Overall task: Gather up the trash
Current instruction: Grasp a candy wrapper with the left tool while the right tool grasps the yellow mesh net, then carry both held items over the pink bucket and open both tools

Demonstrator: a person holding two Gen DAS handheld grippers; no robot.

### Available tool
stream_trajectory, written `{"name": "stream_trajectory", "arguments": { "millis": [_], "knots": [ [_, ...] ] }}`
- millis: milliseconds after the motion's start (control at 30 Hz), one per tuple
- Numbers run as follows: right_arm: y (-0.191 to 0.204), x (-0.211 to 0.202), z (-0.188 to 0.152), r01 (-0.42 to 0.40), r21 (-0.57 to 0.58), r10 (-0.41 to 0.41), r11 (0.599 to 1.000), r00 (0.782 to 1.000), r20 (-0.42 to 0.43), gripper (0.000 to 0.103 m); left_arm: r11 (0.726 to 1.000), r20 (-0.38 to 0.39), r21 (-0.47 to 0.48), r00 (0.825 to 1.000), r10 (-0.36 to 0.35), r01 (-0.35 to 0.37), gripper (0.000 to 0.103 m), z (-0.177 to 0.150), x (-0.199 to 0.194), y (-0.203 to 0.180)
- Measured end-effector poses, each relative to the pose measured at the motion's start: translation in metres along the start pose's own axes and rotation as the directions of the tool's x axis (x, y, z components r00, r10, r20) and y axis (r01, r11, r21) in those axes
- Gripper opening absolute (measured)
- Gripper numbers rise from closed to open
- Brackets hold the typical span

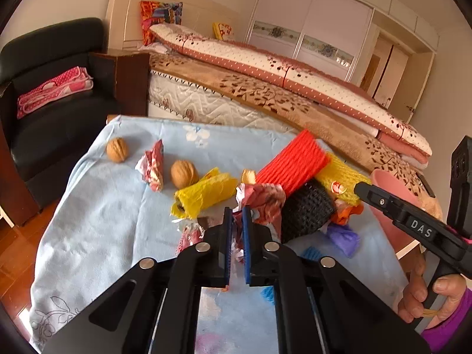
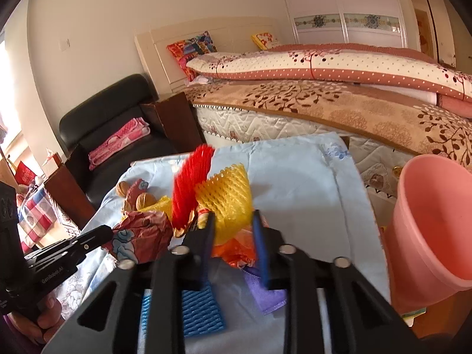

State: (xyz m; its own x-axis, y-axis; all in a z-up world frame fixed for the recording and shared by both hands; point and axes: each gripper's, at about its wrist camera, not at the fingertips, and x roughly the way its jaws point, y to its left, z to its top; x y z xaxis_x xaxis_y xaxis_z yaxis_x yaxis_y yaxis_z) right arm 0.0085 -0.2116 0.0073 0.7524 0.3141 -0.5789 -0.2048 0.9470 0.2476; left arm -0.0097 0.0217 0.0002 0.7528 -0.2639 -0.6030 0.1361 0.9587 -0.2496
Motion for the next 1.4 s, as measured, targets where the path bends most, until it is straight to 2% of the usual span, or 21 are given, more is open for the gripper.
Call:
{"name": "stream_trajectory", "arguments": {
  "millis": [167, 467, 733, 1167, 1400],
  "knots": [
    [-0.009, -0.014, 0.002, 0.006, 0.034, -0.007, 0.999, 0.999, 0.034, 0.009, 1.000, 0.026, 0.016, 0.999, -0.021, 0.021, 0.006, 0.007, -0.007, -0.013],
    [-0.031, -0.043, 0.006, 0.031, 0.084, -0.039, 0.996, 0.995, 0.095, 0.009, 0.995, 0.057, 0.082, 0.996, -0.067, 0.062, 0.006, 0.019, -0.009, -0.050],
    [-0.058, -0.069, 0.010, 0.095, 0.131, -0.114, 0.987, 0.983, 0.144, 0.009, 0.979, 0.079, 0.156, 0.986, -0.147, 0.134, 0.006, 0.030, -0.005, -0.095],
    [-0.124, -0.102, 0.008, 0.192, 0.250, -0.239, 0.949, 0.955, 0.177, 0.009, 0.931, 0.041, 0.250, 0.958, -0.285, 0.266, 0.006, 0.042, 0.017, -0.165],
    [-0.168, -0.113, 0.002, 0.269, 0.314, -0.329, 0.910, 0.932, 0.155, 0.009, 0.893, 0.011, 0.293, 0.933, -0.360, 0.342, 0.006, 0.049, 0.035, -0.211]
  ]
}}
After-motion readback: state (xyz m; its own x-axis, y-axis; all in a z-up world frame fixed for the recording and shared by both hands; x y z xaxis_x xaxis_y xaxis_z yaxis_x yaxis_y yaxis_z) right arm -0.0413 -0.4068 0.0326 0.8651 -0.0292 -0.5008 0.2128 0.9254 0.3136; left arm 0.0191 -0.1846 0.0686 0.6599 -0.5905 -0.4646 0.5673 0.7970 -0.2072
